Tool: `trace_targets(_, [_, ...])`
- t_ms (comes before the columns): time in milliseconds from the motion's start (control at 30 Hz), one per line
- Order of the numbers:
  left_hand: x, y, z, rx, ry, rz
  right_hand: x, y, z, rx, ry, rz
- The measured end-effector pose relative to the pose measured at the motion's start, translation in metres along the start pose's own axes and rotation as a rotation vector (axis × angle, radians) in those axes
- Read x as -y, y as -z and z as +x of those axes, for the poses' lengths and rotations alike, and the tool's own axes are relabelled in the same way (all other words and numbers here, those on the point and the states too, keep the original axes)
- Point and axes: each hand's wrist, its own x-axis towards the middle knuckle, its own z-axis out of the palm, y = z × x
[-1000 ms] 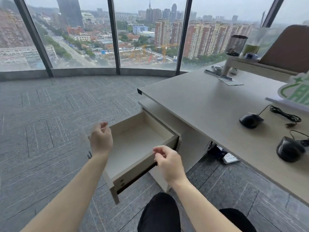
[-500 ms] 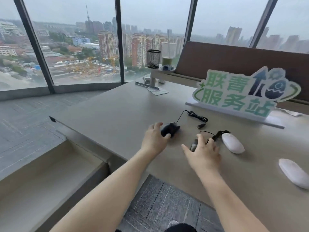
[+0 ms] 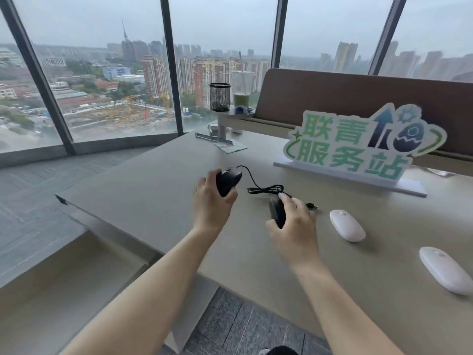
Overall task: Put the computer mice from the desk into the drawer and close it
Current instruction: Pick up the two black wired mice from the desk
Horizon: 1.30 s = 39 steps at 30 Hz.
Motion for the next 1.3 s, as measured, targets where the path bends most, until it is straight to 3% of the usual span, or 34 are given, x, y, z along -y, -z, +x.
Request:
trace_targets(233, [-0.003, 0.16, 0.005, -0.3, -0.137, -0.022, 0.13, 0.001, -0.019, -0.013, 0.27, 0.386])
trace_targets(367, [0.031, 0.236, -0.01, -0.397, -0.083, 0.061, 0.191, -0.034, -0.045, 0.13, 0.35, 0.543])
trace_targets(533, [0.113, 0.283, -0.036, -0.408, 0.107, 0.165, 0.232, -0.124, -0.078, 0.386, 0.342, 0.554])
trace_targets(767, [0.25, 0.265, -0.077, -0.253, 0.498, 0.242, 0.237, -0.261, -0.102, 0.748, 0.203, 0.176])
trace_targets(967, [0.319, 0.23, -0.107, -0.113, 0.817, 0.397, 0.225, -0.343, -0.108, 0.945, 0.188, -0.261])
trace_targets(1167, [0.351, 0.213, -0.13, 0.041, 0.903, 0.493, 0.21, -0.381, -0.112, 1.032, 0.191, -0.449])
trace_targets(1300, [0.352, 0.215, -0.131, 0.044, 0.888, 0.43, 0.207, -0.383, -0.112, 1.039, 0.193, -0.476])
